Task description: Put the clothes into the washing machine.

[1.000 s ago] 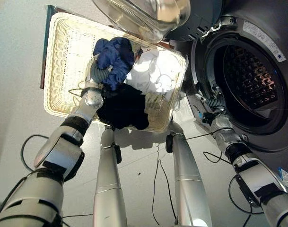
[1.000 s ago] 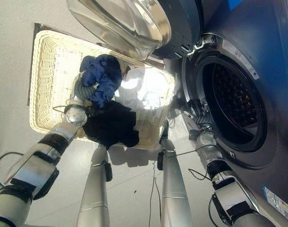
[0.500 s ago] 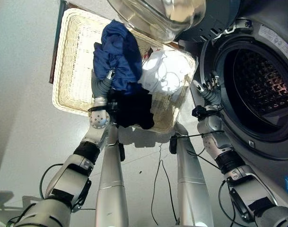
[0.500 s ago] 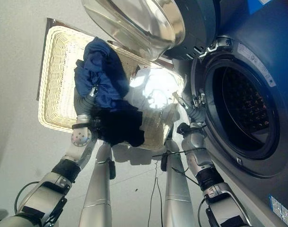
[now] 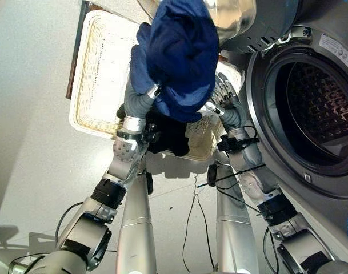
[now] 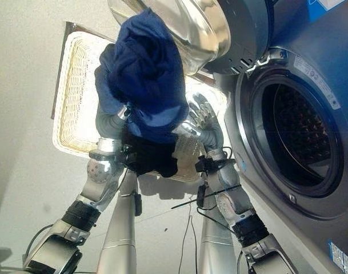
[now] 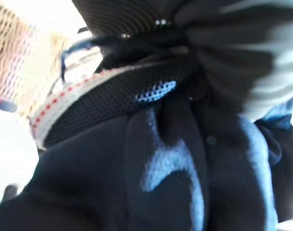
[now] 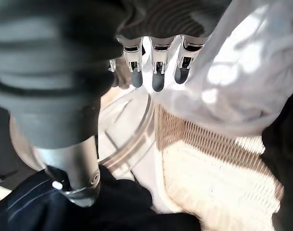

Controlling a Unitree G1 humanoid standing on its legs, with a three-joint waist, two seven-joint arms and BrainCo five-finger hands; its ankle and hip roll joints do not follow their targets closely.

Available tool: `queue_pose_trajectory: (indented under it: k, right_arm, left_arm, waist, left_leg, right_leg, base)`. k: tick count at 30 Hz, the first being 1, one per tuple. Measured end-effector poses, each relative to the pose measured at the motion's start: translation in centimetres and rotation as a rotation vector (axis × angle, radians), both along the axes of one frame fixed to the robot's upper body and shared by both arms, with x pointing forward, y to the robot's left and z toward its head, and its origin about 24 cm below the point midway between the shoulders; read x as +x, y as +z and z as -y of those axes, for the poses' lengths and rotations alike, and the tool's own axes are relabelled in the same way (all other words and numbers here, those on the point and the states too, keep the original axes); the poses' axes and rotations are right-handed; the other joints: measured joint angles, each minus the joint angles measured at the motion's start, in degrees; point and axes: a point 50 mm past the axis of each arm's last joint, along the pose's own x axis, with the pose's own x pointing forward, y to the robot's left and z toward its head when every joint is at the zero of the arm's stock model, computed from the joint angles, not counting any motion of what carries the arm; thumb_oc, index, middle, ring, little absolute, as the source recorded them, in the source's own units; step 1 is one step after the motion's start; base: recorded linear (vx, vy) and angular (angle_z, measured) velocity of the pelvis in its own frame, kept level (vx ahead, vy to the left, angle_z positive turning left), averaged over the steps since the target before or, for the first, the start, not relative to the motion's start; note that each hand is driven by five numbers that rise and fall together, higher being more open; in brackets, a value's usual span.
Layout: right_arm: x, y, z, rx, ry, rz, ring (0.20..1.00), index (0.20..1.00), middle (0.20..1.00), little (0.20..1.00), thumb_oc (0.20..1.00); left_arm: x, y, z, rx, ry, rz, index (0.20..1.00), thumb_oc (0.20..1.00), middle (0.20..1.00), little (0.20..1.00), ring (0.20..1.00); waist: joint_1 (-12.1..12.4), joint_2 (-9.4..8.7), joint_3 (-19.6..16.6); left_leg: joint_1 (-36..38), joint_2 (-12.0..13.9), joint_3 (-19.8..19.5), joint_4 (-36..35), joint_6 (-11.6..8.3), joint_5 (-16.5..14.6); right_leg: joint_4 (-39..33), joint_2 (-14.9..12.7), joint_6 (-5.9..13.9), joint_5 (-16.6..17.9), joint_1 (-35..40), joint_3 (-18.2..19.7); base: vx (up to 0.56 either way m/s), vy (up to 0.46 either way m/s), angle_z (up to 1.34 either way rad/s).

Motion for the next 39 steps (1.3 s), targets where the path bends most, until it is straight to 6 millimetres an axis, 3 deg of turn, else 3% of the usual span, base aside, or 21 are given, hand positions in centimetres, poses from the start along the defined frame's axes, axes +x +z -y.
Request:
queue_pose_trajectory:
  k: [9, 28, 29, 30, 39]
  right_arm:
    - [-0.1, 2.2, -1.7, 0.049, 0.172, 0.032, 1.000, 1.000, 1.000, 1.000, 1.000]
    - [-0.9, 0.7, -1.9, 0.195, 0.461, -0.097, 1.000, 1.000, 1.000, 1.000, 1.000]
    - [-0.9, 0.6, -2.0, 0.193, 0.469, -0.096, 0.473, 0.473, 0.473, 0.473, 0.473]
    - [-0.9, 0.6, -2.0, 0.193, 0.476, -0.096, 0.200, 0.200, 0.200, 0.200, 0.200]
    - [-0.9, 0.4, -1.4, 0.234, 0.471, -0.095, 0.200, 0.200, 0.200, 0.200, 0.200]
  left_arm:
    - [0.3, -0.1, 0.9, 0.178, 0.062, 0.004, 0.200, 0.200, 0.200, 0.200, 0.200]
    - [0.7, 0.9, 1.8, 0.550, 0.372, 0.248, 0.200, 0.200, 0.200, 0.200, 0.200]
    - [0.7, 0.9, 1.9, 0.561, 0.374, 0.254, 0.200, 0.200, 0.200, 0.200, 0.200]
    - [0.7, 0.8, 2.0, 0.577, 0.373, 0.256, 0.200, 0.200, 0.200, 0.200, 0.200]
    - [0.6, 1.3, 2.1, 0.592, 0.384, 0.293, 0.200, 0.200, 0.200, 0.200, 0.200]
  waist:
    - [0.58, 0.03, 0.00]
    - [1.52, 0.11, 0.00]
    - [1.51, 0.11, 0.00]
    - [1.51, 0.11, 0.00]
    - [1.42, 0.11, 0.00]
  left_leg:
    - [0.16, -0.06, -0.15, -0.07, -0.26, 0.19]
    - [0.22, -0.25, -0.22, -0.76, -0.26, 0.61]
    - [0.21, -0.26, -0.22, -0.78, -0.26, 0.61]
    - [0.21, -0.27, -0.22, -0.79, -0.26, 0.61]
    - [0.19, -0.29, -0.15, -0.97, -0.26, 0.61]
  right_leg:
    - [0.58, -0.11, -0.17, -0.19, -0.01, -0.05]
    - [0.53, -0.37, 0.03, -0.34, -0.17, -0.26]
    - [0.52, -0.38, 0.04, -0.34, -0.18, -0.26]
    - [0.51, -0.38, 0.04, -0.34, -0.18, -0.26]
    - [0.21, -0.40, -0.16, -0.20, -0.22, -0.26]
  base:
    - [0.00, 0.000, 0.00]
    - [0.00, 0.000, 0.00]
    - [0.00, 0.000, 0.00]
    - [0.00, 0.000, 0.00]
    - [0.00, 0.000, 0.00]
